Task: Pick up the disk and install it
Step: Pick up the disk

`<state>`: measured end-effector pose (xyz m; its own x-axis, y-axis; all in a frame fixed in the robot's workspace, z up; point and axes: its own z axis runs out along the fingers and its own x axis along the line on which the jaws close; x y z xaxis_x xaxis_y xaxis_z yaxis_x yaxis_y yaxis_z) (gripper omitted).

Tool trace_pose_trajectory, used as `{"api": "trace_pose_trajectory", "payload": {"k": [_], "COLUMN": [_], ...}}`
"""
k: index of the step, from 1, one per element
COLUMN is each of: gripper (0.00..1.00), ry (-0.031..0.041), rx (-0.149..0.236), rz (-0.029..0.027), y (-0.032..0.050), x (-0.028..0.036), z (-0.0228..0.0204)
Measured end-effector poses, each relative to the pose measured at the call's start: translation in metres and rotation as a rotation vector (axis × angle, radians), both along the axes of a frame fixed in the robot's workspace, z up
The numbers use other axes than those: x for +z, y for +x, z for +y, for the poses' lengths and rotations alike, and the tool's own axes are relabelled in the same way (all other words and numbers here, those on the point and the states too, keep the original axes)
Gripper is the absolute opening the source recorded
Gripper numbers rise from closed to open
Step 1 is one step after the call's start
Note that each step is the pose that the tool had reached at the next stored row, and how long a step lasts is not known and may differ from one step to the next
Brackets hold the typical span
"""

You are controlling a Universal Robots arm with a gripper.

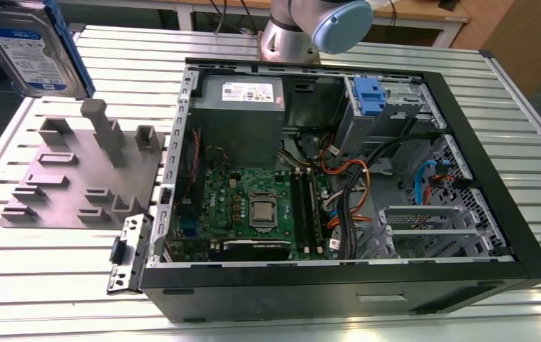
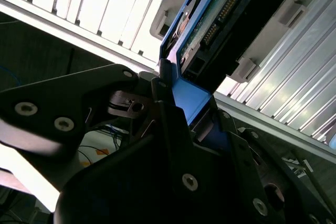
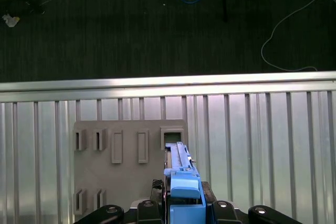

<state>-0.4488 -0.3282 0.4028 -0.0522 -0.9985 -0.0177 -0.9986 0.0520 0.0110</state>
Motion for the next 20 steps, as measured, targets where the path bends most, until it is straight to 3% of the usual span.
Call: {"api": "trace_pose_trajectory", "payload": {"k": [20], "gripper": [0.37], "ry": [0.0000], "rx": [0.000], "rz": [0.0001], "y": [0.0000], "x": [0.0016], "z": [0.0000]}}
